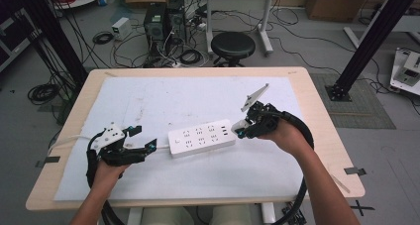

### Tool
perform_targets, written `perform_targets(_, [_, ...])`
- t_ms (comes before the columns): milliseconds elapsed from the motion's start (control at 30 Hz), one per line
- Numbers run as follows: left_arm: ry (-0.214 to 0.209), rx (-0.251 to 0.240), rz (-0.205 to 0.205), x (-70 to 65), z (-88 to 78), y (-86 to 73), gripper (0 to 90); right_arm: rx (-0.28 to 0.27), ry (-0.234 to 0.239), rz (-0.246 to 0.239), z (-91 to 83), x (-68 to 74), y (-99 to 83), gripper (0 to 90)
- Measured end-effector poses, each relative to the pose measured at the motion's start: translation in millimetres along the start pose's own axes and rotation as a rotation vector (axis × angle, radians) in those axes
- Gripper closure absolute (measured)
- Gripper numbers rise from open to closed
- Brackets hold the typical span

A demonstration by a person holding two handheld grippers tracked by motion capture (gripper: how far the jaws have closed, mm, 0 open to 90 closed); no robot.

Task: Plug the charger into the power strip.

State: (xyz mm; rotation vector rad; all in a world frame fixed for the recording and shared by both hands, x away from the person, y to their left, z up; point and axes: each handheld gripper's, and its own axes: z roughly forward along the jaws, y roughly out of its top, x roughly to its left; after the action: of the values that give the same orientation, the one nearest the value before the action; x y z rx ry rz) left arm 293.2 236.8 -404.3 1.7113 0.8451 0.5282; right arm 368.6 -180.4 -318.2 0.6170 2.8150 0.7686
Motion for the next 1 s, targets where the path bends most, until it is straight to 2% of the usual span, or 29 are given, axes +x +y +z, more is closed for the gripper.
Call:
perform_targets(233, [0.002, 0.001, 0.001, -0.9, -1.8, -1.5, 22.3, 0.03, -0.021, -0.033, 1.5, -4.9, 11.4, 63.0])
perform_targets(367, [0.0, 0.002, -0.003, -0.5, -2.7, -2.2, 22.4, 0.036, -0.021, -0.023, 3.8, -9.3, 13.5, 63.0])
perform_targets(433, [0.002, 0.002, 0.0, 0.2, -3.0, -2.4, 22.3, 0.047, -0.029, -0.018, 3.8, -10.5, 10.8, 63.0])
perform_targets(700, [0.002, -0.004, -0.012, 0.0, -2.6, -4.5, 22.4, 0.016, -0.023, 0.035, -6.8, -15.3, -9.9, 63.0])
perform_targets(1000, [0.005, -0.009, -0.012, -0.5, -4.1, -3.6, 22.4, -0.015, -0.04, 0.07, -21.3, -18.9, -31.0, 63.0])
